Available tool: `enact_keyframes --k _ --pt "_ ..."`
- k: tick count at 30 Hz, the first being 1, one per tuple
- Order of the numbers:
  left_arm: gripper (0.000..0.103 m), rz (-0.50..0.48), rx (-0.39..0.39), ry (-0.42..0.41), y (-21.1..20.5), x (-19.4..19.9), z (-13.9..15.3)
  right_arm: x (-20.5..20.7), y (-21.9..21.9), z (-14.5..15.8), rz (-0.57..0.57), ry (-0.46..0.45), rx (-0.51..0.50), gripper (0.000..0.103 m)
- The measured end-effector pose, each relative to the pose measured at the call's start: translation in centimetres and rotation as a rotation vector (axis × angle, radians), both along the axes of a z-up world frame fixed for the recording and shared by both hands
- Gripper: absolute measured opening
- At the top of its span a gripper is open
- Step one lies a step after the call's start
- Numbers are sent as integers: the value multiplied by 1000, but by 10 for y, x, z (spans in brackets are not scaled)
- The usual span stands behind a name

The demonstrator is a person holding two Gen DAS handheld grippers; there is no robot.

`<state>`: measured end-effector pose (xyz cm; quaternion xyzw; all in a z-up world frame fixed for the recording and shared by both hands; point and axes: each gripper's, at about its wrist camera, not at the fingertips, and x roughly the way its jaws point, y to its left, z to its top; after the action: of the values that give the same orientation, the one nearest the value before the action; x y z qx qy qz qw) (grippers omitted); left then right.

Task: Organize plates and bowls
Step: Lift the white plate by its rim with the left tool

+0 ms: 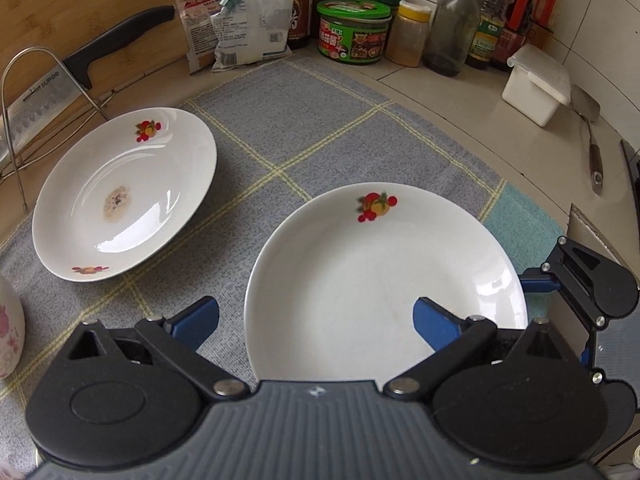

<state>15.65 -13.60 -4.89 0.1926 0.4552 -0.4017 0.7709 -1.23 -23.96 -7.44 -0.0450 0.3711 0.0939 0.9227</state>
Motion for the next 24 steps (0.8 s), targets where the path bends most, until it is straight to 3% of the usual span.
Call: enact_keyframes --k 10,18,24 --pt "100 -129 31 111 -15 20 -9 -2 0 0 -14 -18 1 103" --pt "90 -164 65 207 -23 32 -20 3 -1 -1 -21 -16 -1 103" --pt "88 -201 75 225 -27 35 -20 4 -1 -1 -18 -20 2 103"
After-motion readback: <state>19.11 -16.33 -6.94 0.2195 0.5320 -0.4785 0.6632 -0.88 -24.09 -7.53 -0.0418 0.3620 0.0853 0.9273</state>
